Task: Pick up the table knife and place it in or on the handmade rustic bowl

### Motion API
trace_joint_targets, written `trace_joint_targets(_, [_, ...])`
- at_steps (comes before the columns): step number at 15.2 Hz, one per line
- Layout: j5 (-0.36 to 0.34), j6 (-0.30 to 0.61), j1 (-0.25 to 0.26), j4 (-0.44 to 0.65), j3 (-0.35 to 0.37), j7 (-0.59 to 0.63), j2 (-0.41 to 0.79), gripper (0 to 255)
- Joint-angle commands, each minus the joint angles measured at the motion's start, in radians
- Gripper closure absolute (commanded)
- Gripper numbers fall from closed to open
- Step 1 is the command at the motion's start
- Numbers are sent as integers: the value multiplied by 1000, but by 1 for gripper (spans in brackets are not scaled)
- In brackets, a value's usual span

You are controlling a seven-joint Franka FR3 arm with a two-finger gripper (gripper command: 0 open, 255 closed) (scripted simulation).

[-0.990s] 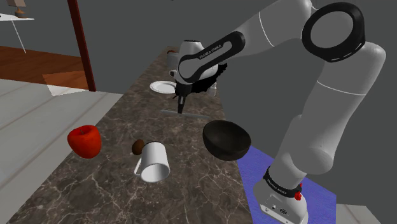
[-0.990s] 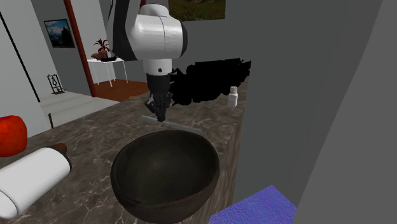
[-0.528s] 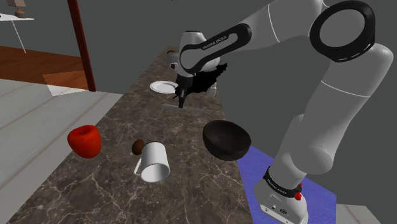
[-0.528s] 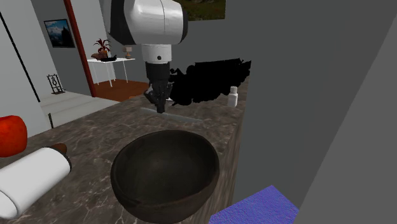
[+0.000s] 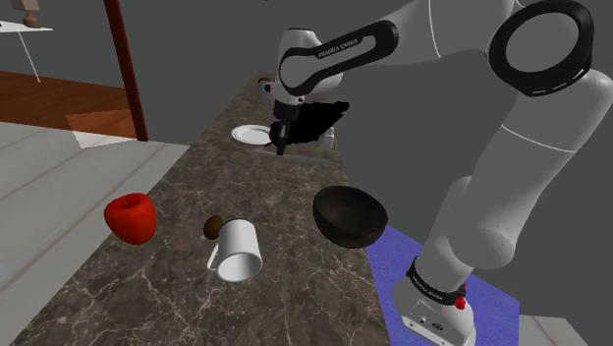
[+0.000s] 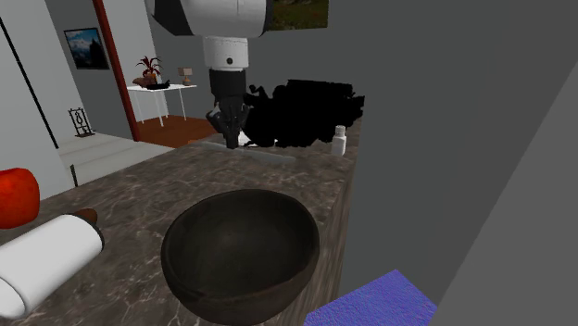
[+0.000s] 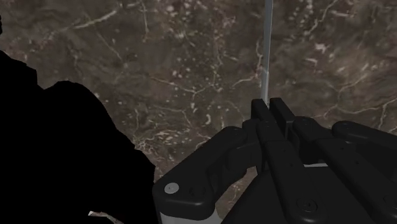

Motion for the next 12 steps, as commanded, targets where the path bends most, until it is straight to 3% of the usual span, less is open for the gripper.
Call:
trace_joint_targets(1, [-3,-26,1,15,1,3,-13,255])
trace_joint_targets(12, [-10,-172,1,125,3,12,-50,255])
